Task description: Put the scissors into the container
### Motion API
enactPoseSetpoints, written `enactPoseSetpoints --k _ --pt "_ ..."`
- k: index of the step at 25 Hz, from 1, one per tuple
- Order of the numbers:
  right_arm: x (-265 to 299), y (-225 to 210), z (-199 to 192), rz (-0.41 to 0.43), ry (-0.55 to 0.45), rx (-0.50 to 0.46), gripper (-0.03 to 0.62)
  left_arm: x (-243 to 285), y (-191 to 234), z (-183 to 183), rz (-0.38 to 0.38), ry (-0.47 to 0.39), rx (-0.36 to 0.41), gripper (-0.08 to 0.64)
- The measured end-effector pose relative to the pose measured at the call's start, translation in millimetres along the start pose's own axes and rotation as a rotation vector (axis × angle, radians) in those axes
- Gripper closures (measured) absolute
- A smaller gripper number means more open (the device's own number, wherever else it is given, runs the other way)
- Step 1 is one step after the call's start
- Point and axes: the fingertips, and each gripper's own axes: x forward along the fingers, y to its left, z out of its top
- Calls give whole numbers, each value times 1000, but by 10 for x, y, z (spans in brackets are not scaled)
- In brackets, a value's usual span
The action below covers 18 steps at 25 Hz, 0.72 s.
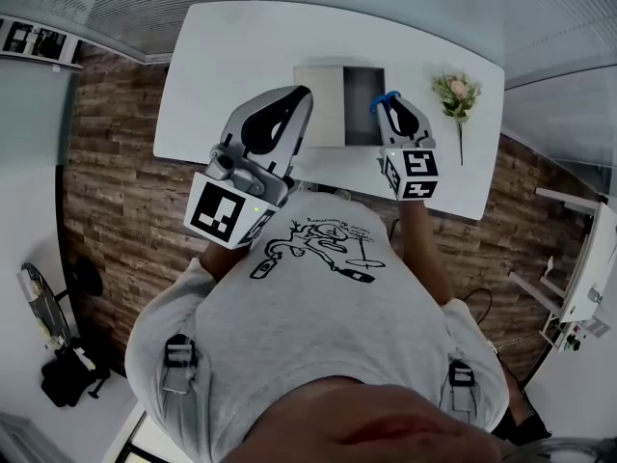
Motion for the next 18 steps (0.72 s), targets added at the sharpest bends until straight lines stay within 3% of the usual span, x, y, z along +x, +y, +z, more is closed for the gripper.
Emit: enactPoseSetpoints --k 18 --pt "503 -95 -594 11 126 47 512 -2 22 47 11 -3 14 540"
